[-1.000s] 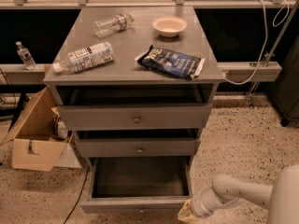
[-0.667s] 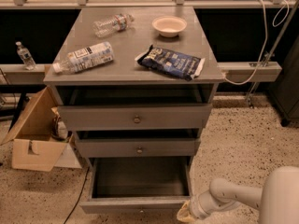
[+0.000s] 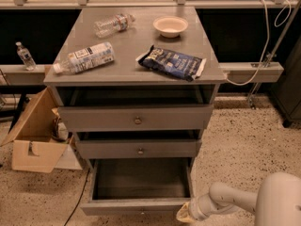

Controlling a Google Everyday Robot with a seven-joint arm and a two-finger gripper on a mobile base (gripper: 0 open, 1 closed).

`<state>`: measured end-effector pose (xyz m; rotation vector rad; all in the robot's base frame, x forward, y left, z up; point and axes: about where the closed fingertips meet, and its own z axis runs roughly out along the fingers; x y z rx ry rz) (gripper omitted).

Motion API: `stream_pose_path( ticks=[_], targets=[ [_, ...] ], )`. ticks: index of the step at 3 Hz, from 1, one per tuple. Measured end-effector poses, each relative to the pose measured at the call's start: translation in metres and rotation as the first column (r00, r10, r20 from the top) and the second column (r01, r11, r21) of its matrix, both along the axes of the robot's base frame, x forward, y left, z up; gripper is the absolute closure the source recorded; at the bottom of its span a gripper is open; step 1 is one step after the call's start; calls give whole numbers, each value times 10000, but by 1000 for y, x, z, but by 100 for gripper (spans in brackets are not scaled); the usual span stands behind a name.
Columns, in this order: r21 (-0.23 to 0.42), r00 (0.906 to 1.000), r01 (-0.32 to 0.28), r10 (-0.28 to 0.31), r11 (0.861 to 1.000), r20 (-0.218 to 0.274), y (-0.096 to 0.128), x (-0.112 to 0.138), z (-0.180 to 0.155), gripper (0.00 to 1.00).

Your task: Close bottom drawer

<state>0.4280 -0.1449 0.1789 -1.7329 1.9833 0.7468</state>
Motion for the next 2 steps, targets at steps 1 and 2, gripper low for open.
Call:
stream_pose_path(
  ticks=[1, 2],
  targets=[
    [-214, 9990, -59, 68, 9998, 438, 1, 11, -8, 100],
    [-521, 9960, -214, 258, 9984, 858, 2, 24, -16, 100]
  ],
)
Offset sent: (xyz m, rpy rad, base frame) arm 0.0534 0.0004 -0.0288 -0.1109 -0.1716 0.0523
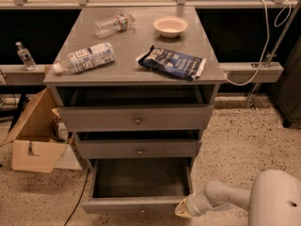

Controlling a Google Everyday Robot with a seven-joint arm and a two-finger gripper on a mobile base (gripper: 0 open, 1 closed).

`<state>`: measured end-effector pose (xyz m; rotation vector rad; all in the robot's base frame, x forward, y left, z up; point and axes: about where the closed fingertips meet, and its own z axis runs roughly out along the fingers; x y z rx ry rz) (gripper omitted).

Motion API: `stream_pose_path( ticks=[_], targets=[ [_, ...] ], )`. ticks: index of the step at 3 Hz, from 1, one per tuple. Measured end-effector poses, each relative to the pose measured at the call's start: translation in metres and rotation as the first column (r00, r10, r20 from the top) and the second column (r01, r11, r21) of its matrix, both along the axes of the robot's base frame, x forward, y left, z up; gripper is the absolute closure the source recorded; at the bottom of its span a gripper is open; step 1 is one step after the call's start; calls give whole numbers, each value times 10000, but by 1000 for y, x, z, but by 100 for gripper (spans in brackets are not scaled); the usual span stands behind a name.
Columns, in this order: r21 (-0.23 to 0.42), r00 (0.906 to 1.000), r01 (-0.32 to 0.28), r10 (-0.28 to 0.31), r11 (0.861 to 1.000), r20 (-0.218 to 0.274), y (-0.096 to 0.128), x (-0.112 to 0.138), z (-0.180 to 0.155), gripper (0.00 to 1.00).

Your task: Close bottom drawer

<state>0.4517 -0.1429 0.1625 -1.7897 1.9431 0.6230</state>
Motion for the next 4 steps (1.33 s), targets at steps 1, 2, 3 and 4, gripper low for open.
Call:
stream_pose_path(
  ticks=[1, 2, 3, 4],
  targets=[
    [-243, 9983, -194, 207, 9995, 536, 5, 17, -8, 100],
    [-243, 9983, -194, 207, 9995, 536, 5, 17, -8, 100],
    [-161, 9931, -224, 241, 9996, 1148, 8, 42, -10, 100],
    [-98, 9918, -212, 222, 9997, 1257, 9, 45, -10, 100]
  ],
)
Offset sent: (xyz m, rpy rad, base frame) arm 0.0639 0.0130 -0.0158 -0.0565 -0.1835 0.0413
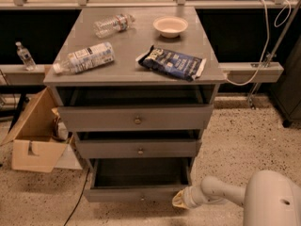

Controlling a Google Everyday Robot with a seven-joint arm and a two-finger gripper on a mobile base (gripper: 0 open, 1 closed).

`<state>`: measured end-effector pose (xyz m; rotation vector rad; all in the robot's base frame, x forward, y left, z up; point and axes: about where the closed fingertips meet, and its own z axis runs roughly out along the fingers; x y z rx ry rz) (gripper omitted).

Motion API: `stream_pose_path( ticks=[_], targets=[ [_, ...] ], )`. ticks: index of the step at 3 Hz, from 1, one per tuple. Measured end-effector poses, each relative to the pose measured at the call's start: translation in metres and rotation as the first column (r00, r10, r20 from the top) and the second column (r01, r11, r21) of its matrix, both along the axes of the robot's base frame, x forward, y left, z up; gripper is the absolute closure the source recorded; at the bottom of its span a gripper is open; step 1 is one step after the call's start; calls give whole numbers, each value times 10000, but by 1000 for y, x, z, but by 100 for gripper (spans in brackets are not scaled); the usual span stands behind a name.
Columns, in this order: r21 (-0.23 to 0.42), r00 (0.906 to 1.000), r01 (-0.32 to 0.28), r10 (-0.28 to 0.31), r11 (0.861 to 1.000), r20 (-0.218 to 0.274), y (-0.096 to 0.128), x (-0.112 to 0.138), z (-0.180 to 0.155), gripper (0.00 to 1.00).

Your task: Close bottom drawer

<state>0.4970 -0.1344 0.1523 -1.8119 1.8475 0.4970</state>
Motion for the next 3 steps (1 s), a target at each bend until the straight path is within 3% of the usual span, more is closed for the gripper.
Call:
stream_pose_path(
  ticks=[1, 2, 3],
  targets=[
    [247, 9997, -27, 22, 9997, 228, -2, 24, 0, 100],
    [253, 9997, -28, 22, 9997, 234, -2, 22, 1, 100],
    [452, 9993, 56, -72, 9990, 363, -6, 46, -1, 100]
  ],
)
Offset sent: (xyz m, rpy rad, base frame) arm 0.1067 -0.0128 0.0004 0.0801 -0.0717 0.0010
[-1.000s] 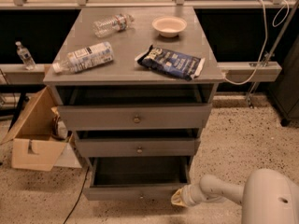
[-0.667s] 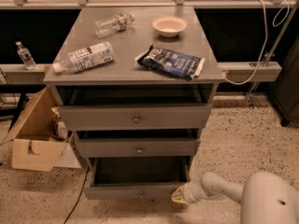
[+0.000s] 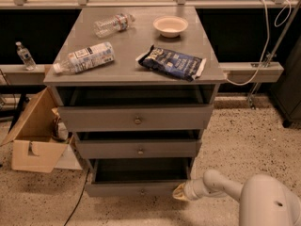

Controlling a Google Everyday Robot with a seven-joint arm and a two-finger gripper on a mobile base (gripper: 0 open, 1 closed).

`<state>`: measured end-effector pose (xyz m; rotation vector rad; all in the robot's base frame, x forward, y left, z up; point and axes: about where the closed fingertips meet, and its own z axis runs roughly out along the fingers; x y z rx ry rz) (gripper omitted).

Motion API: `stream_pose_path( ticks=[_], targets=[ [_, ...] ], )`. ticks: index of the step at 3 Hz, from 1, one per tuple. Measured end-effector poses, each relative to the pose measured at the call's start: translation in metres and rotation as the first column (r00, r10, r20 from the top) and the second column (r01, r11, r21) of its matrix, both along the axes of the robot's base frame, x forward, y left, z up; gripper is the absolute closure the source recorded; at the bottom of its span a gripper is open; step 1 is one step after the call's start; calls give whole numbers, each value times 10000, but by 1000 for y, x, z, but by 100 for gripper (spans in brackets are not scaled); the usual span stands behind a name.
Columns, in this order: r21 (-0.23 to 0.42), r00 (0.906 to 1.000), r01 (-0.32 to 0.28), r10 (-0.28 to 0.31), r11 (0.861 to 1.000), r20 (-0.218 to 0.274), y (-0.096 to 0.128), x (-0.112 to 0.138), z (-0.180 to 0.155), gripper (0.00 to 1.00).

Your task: Close bottom drawer

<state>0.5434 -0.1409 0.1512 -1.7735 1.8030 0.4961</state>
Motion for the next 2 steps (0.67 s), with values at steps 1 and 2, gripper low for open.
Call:
stream_pose_path(
  ticks=[1, 2],
  targets=[
    [33, 10000, 18, -19, 10000, 21, -1, 2, 1, 100],
    [279, 9997, 193, -198, 9994, 174, -5, 24, 2, 100]
  ],
)
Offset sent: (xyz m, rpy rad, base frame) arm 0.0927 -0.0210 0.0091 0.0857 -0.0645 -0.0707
